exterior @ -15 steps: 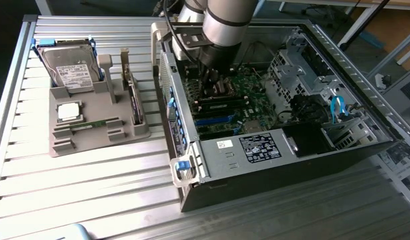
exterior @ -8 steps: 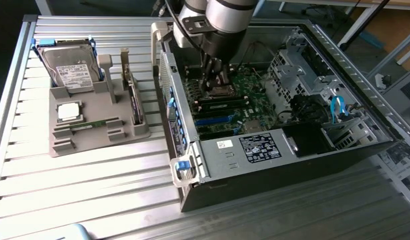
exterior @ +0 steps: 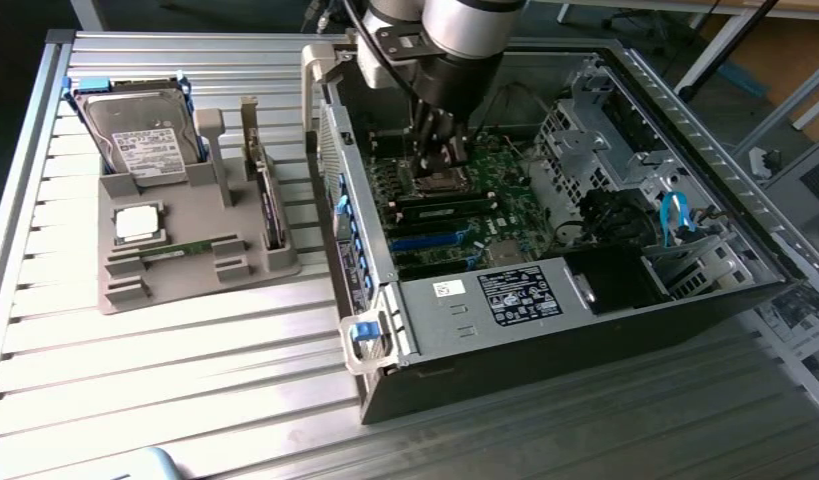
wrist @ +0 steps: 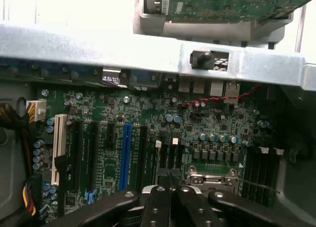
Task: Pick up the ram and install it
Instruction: 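Press down the ram until it locks into place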
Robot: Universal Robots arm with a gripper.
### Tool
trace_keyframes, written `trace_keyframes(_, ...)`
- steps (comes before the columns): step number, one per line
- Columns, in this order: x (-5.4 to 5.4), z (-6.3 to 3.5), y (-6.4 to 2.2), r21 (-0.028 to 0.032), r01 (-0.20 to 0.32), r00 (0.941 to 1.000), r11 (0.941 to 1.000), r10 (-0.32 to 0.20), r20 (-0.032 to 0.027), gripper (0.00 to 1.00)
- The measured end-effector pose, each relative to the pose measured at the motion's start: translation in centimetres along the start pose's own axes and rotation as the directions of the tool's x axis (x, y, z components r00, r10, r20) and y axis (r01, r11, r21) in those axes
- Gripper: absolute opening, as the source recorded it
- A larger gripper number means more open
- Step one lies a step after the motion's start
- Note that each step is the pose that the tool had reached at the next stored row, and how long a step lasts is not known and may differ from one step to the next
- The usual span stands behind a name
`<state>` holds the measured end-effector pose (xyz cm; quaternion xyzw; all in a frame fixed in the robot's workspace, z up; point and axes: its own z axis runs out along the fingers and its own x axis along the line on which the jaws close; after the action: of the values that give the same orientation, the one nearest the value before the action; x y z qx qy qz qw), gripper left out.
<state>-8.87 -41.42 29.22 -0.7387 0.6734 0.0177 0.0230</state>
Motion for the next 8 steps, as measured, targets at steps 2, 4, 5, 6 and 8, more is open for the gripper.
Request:
trace_keyframes(2, 0.1, 0.00, -0.68, -0.0003, 0.000, 1.0000, 1.0000, 0.000, 0.0000, 0.11)
trace_keyframes(4, 0.1, 0.01, -1.38, -0.0006, 0.000, 1.0000, 1.0000, 0.000, 0.0001, 0.11)
trace_keyframes(5, 0.2, 0.01, -1.71, -0.0007, 0.000, 1.0000, 1.0000, 0.000, 0.0001, 0.11)
trace_keyframes(6, 0.2, 0.01, -1.98, -0.0008, 0.000, 1.0000, 1.0000, 0.000, 0.0001, 0.11)
trace_keyframes(8, 0.2, 0.02, -2.58, -0.0008, 0.000, 1.0000, 1.0000, 0.000, 0.0001, 0.11)
